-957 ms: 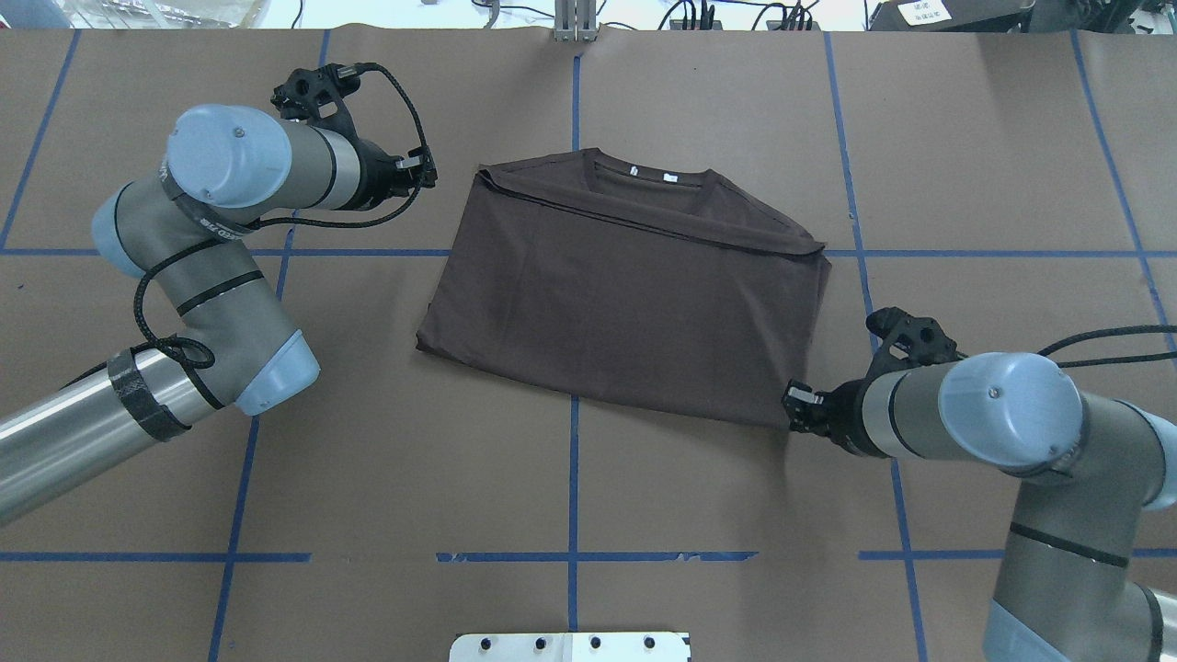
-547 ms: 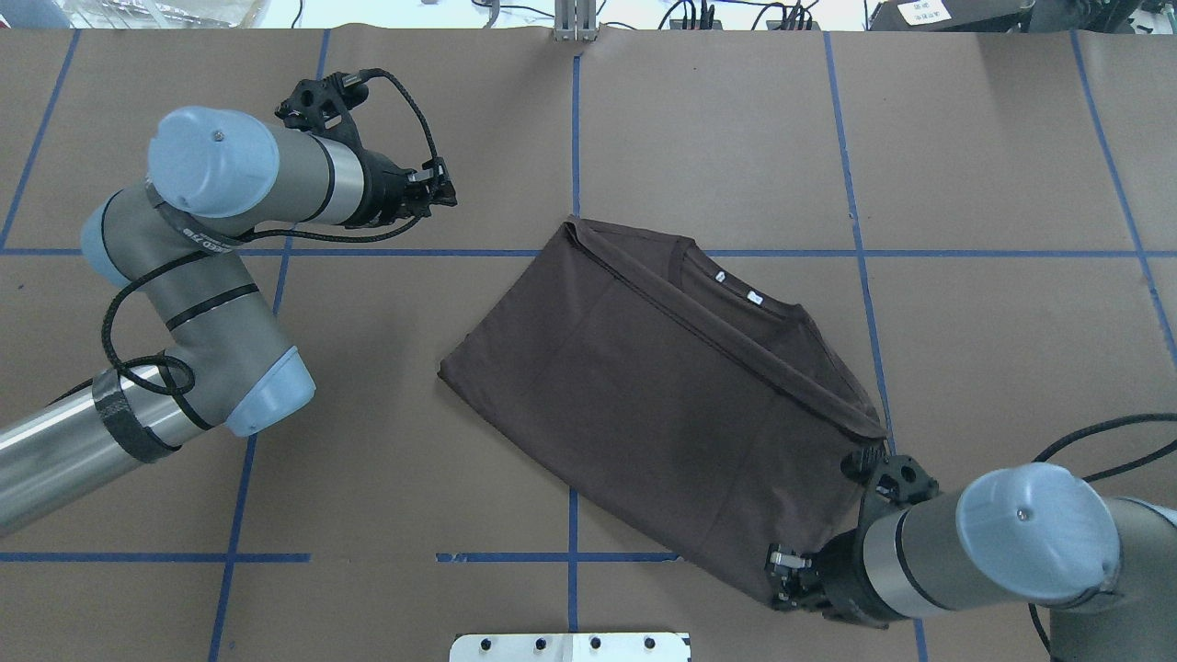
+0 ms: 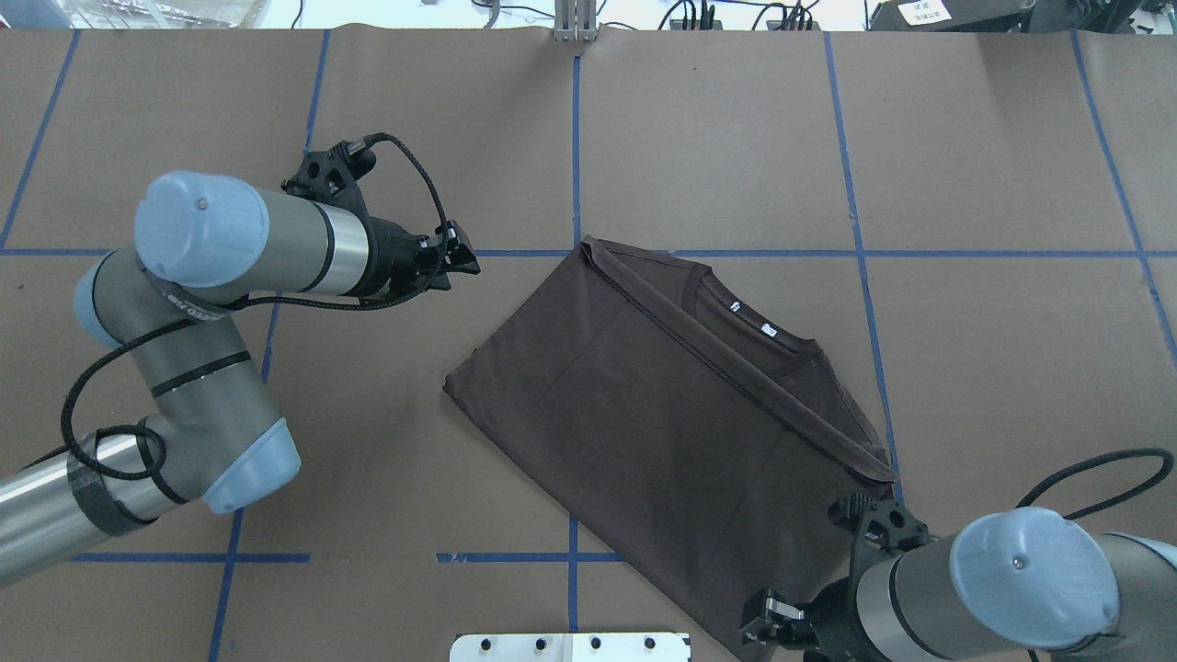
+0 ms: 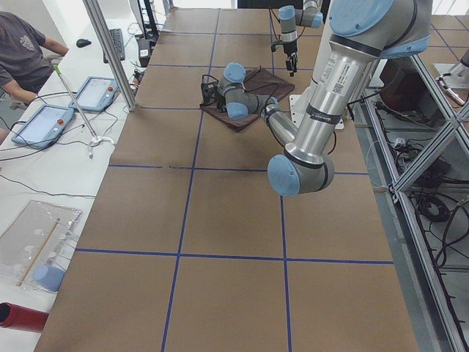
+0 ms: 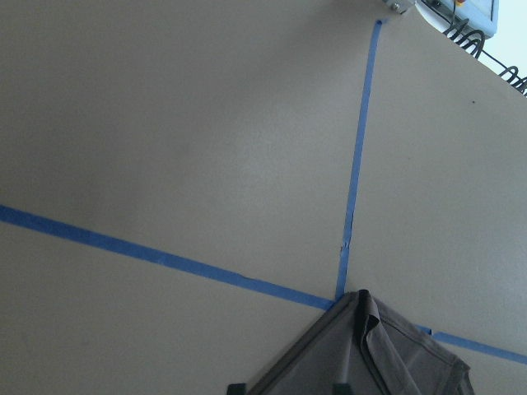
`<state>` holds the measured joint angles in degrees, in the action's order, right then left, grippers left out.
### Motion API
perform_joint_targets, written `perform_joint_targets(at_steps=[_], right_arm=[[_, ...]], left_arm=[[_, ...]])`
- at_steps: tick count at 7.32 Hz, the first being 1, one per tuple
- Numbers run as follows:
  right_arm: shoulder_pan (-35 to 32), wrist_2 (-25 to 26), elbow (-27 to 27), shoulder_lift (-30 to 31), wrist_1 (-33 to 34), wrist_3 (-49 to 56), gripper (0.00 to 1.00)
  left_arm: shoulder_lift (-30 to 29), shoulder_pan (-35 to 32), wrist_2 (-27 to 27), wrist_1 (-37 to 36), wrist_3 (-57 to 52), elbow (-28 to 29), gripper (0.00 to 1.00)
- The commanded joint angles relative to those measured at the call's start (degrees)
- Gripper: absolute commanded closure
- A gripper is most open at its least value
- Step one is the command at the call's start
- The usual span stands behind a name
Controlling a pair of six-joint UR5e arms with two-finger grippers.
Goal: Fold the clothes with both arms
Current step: 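Move the left gripper to the folded shirt's other corner while the right gripper holds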
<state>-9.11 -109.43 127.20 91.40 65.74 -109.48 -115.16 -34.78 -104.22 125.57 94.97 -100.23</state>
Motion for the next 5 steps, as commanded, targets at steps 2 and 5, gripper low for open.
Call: perform_joint_targets(at_steps=[2,5], right_arm=[[-8.5,0.0,0.8,-0.2,0.0,0.4,0.0],[-9.4,0.1,0.7,-0.2,0.0,0.4,0.0]], left_arm=[[4.0,7.7,9.4,-7.3,3.1,-2.0,0.51],[3.2,10.3,9.5,-8.0,3.2,-0.3,0.51]])
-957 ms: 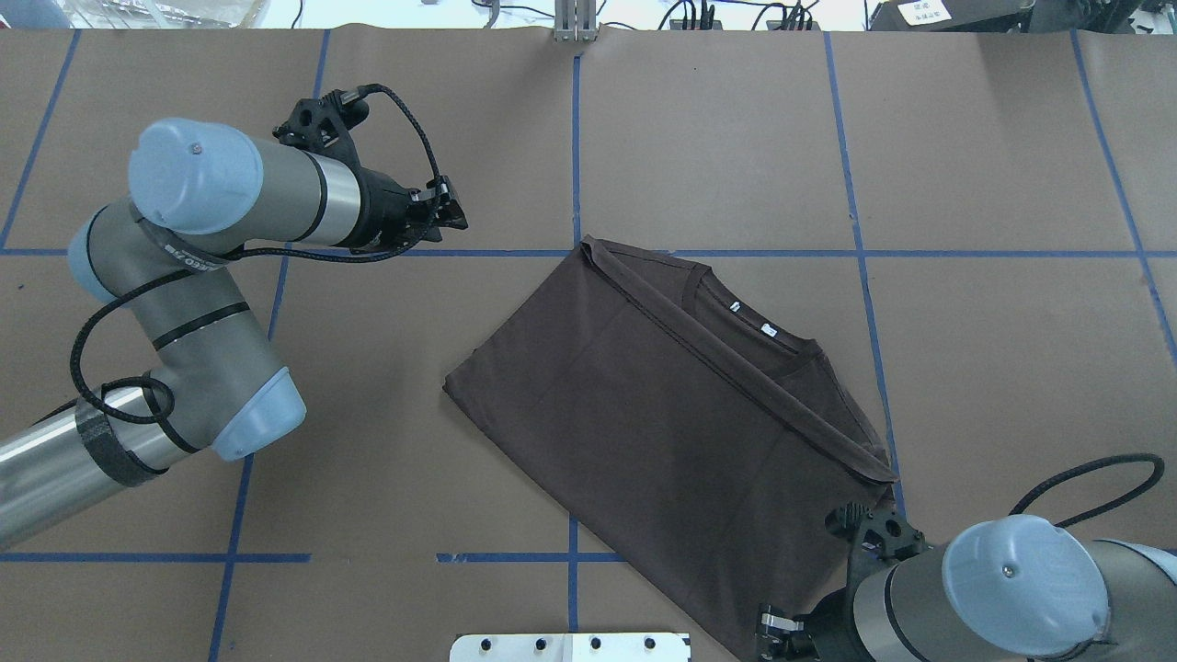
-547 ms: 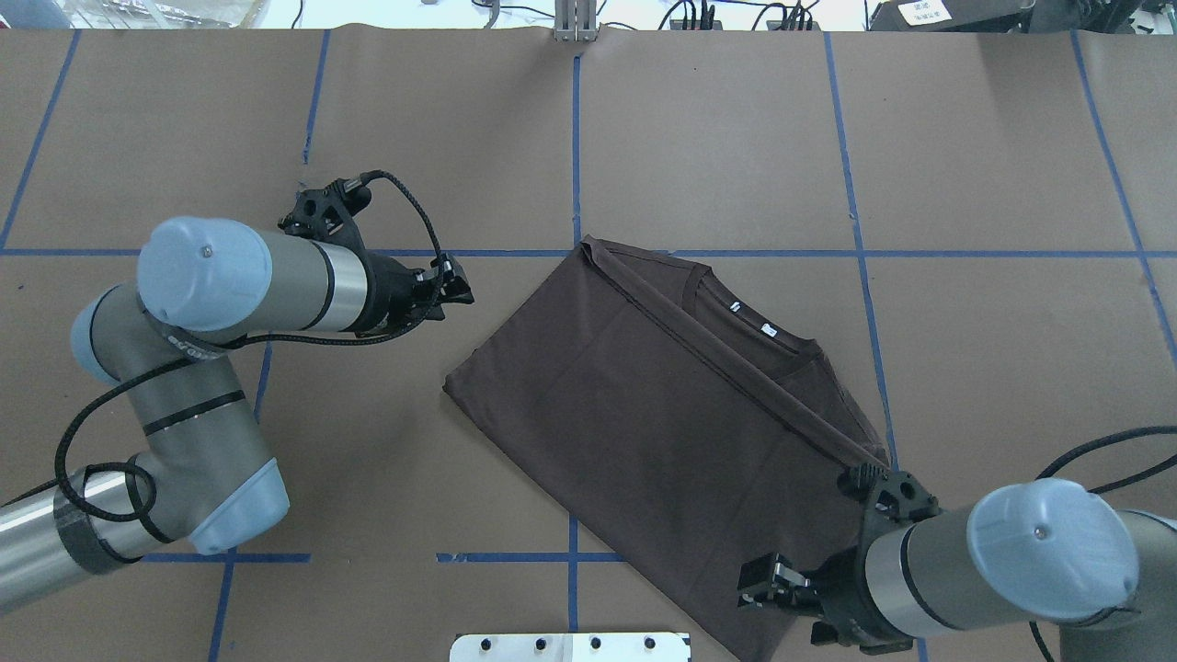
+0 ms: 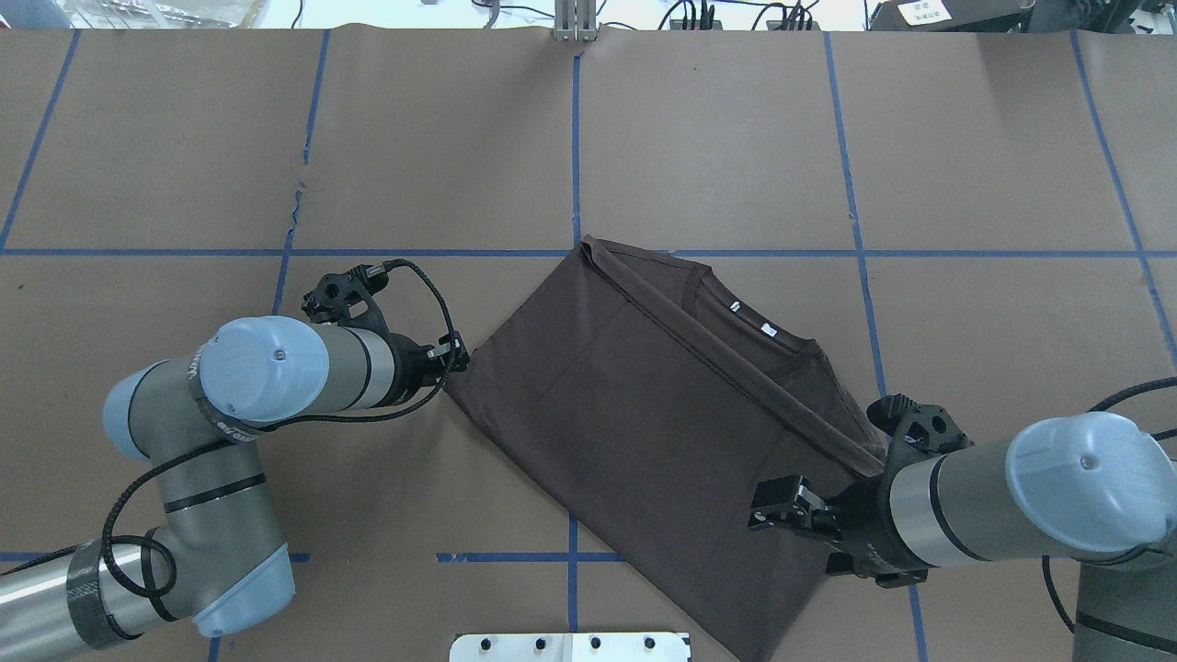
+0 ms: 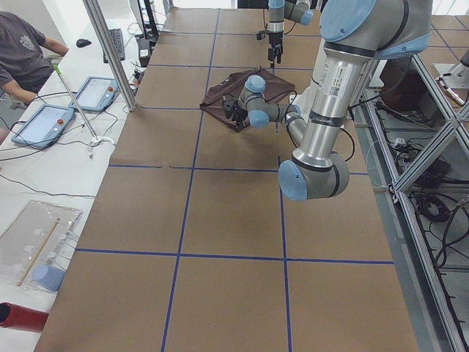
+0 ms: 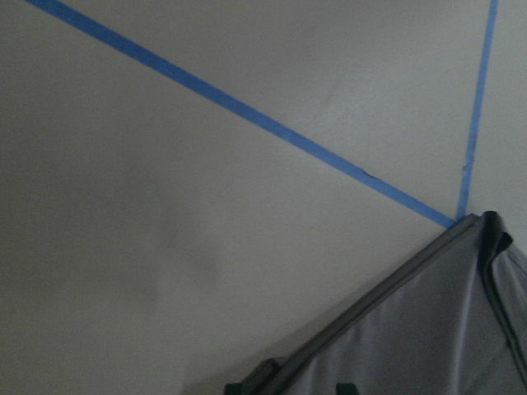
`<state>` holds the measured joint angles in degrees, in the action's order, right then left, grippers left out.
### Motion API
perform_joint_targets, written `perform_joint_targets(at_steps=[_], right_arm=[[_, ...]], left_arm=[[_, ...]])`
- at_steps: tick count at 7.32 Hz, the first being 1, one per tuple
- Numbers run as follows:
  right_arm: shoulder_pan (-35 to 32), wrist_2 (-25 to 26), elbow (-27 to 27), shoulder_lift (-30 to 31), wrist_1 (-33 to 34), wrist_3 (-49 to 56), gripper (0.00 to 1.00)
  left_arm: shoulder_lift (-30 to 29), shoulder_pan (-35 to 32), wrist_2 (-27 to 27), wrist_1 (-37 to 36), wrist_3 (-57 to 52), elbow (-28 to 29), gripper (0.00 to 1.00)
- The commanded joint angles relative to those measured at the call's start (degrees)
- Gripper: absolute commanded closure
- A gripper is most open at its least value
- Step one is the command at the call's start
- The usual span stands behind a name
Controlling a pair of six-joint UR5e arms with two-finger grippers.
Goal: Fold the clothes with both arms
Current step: 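Move the left gripper to the folded shirt's other corner while the right gripper holds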
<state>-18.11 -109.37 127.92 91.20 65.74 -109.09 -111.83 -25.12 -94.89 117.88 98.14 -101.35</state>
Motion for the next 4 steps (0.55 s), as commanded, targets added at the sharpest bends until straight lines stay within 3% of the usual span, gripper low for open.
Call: perform_joint_targets(at_steps=[1,4], right_arm=[[-0.5,0.0,0.0,0.1,0.0,0.0,0.0],[-0.6,-0.1,0.0,0.2,0.0,-0.1,0.0]], left_arm=[[-0.4,0.6,0.1,-0.3,-0.1,1.3,0.52],[-0.2,0.9,0.2,-0.2,-0.1,2.5,0.56]])
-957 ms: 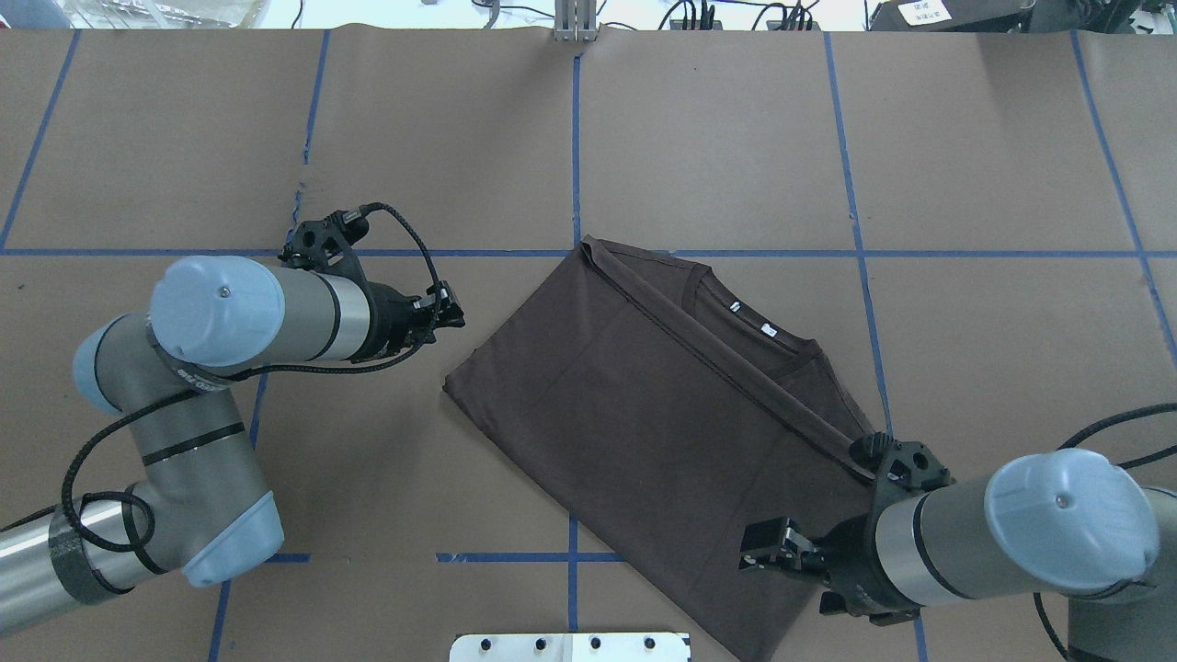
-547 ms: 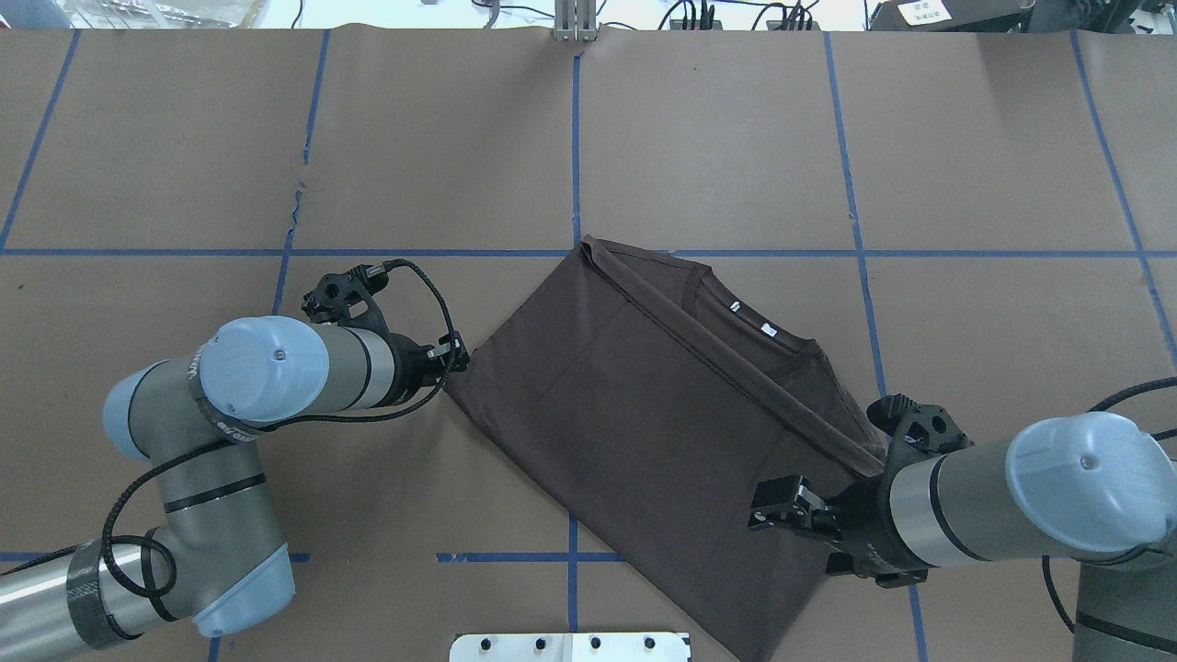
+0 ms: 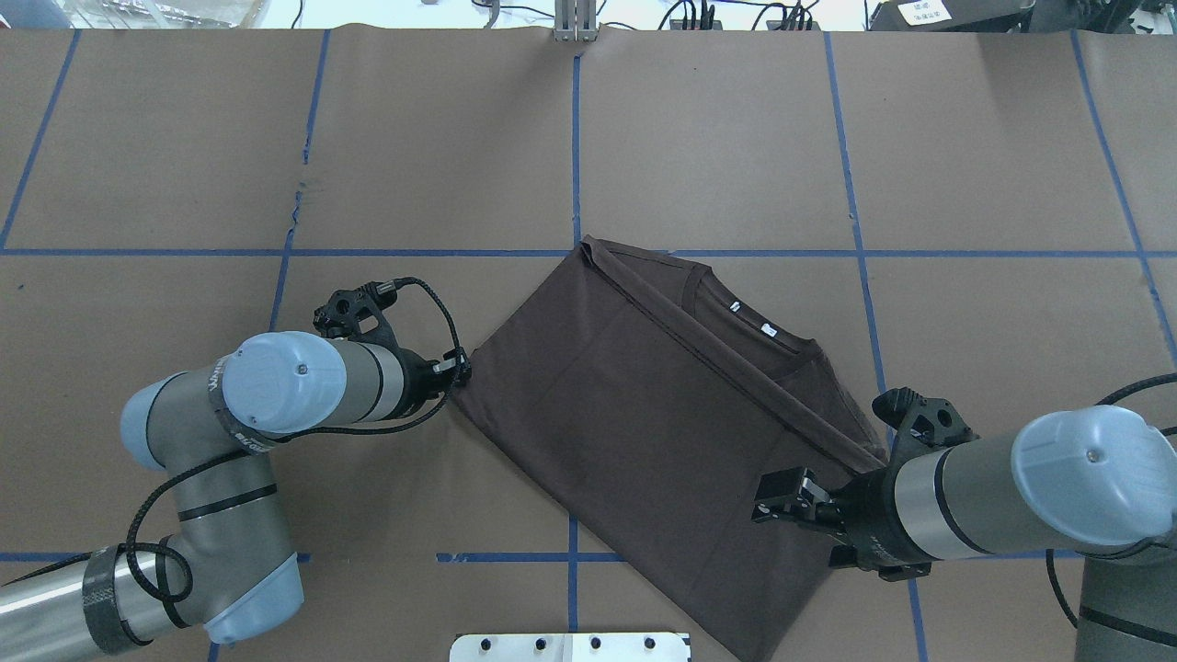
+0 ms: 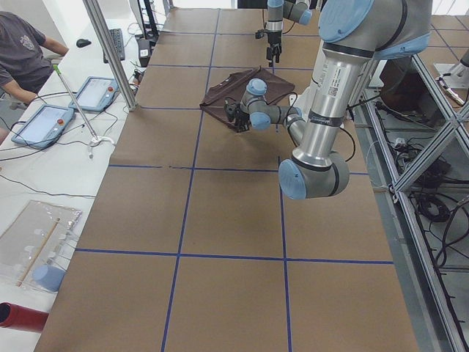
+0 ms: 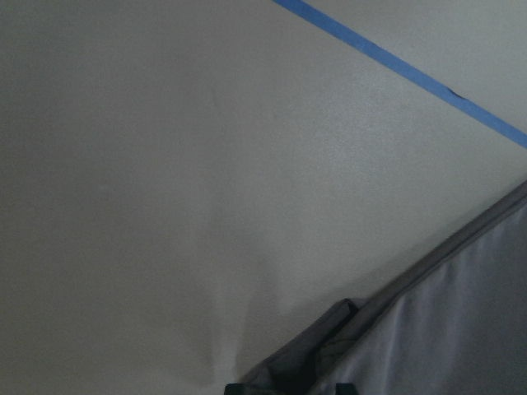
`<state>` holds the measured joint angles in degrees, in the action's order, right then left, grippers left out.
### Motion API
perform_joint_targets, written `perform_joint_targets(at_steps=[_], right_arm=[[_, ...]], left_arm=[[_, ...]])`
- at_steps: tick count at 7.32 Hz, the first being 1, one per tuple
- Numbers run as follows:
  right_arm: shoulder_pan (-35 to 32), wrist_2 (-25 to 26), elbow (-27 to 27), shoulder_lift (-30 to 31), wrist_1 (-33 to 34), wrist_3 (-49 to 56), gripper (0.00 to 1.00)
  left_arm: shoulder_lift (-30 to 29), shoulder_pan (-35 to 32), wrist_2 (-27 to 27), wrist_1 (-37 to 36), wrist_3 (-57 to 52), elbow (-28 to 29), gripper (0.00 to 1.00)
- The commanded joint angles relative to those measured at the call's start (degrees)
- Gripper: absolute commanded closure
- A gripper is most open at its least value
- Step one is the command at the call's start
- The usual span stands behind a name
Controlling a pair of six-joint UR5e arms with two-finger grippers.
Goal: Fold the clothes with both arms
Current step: 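Move the left gripper to the folded shirt's other corner while the right gripper holds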
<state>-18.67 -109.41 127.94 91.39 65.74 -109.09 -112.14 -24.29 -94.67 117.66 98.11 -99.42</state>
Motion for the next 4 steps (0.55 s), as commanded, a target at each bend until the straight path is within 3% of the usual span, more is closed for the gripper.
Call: perform_joint_targets(at_steps=[1,2,3,4], right_arm=[[0.0,0.0,0.1,0.0,0.0,-0.1,0.0],[0.0,0.0,0.0,0.1,0.0,-0.1,0.0],[0.0,0.0,-0.1,0.1,0.0,-0.1,0.0],[0.0,0.0,-0.1,0.2,0.0,-0.1,0.0]], left_arm=[[-0.1,0.1,-0.1,-0.1,0.1,0.4,0.71],[0.2,0.0,-0.2,-0.1,0.7,0.5,0.93],[0.0,0.1,-0.3,0.0,0.7,0.1,1.0],[-0.1,0.1,-0.4,0.0,0.7,-0.2,1.0]])
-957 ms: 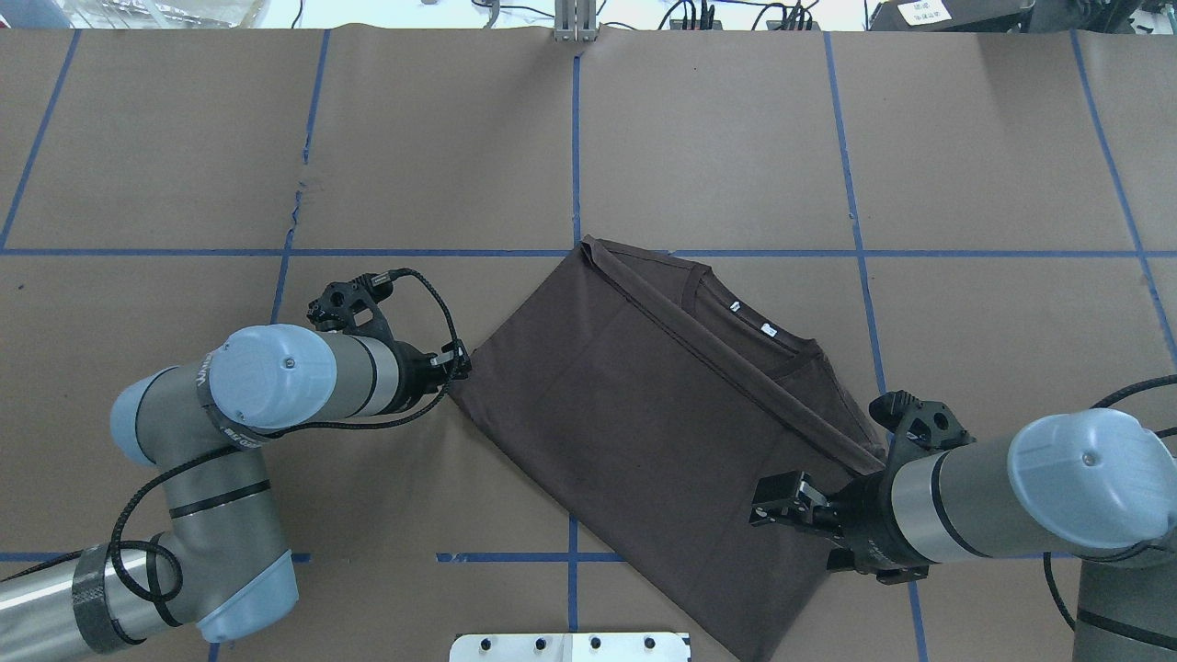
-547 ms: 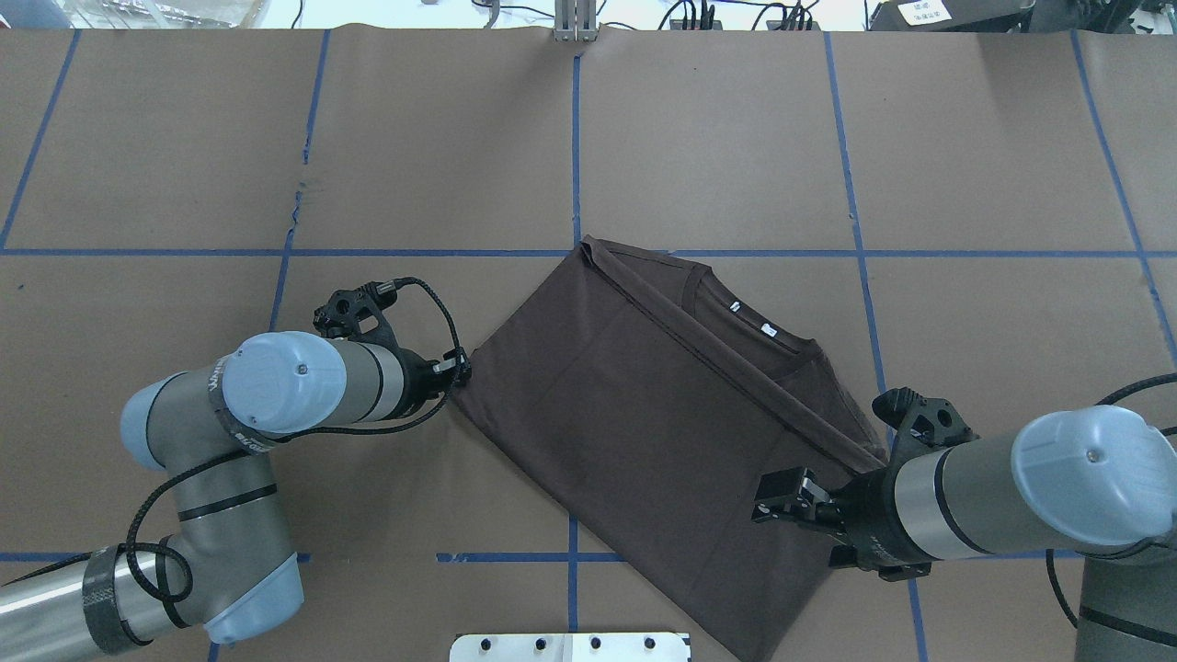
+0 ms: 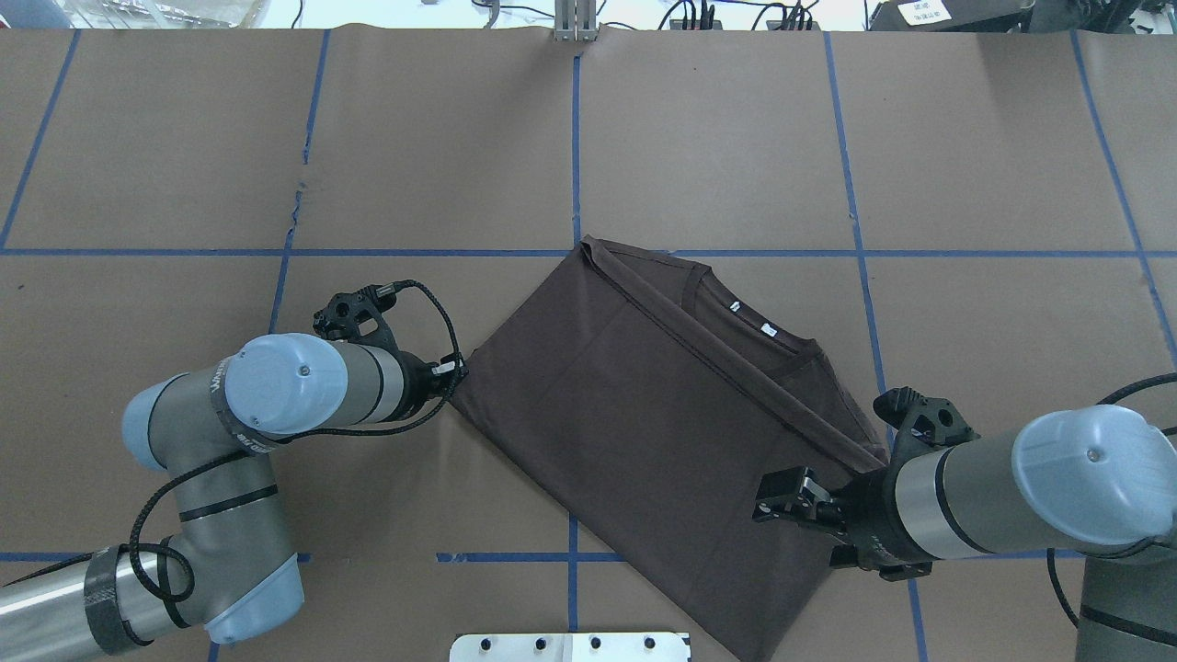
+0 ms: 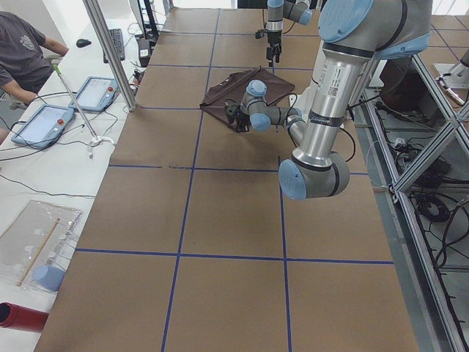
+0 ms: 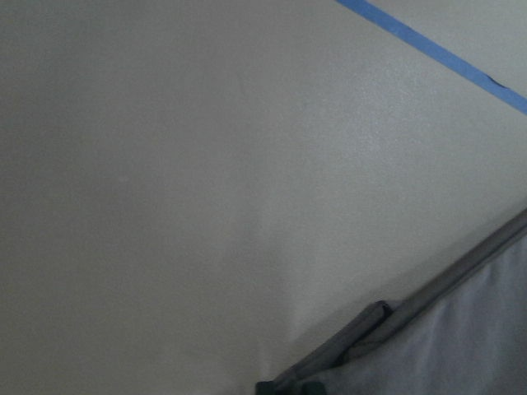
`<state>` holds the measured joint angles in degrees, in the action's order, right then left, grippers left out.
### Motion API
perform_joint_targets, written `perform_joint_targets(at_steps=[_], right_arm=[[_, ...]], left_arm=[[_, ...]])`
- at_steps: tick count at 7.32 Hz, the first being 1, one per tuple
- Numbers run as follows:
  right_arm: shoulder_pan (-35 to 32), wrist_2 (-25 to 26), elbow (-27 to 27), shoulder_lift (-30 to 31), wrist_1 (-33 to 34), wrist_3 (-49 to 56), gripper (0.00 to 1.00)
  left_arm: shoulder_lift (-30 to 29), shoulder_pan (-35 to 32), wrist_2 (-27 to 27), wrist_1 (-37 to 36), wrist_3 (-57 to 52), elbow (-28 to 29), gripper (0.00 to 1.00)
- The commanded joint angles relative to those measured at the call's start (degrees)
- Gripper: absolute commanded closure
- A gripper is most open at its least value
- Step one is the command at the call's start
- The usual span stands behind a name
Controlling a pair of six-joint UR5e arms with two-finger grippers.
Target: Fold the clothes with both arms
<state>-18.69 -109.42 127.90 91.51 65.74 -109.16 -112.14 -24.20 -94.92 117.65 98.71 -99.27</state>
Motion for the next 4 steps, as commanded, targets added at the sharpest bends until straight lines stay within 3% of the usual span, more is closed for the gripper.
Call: perform_joint_targets(at_steps=[1,4], right_arm=[[0.0,0.0,-0.2,0.1,0.0,0.0,0.0],[-0.4,0.0,0.0,-0.1,0.0,-0.1,0.0]], left_arm=[[0.0,-0.1,-0.5,-0.1,0.1,-1.0,1.0],[1.9,-2.0,-0.5,-1.1,-4.5,-4.3,1.0]])
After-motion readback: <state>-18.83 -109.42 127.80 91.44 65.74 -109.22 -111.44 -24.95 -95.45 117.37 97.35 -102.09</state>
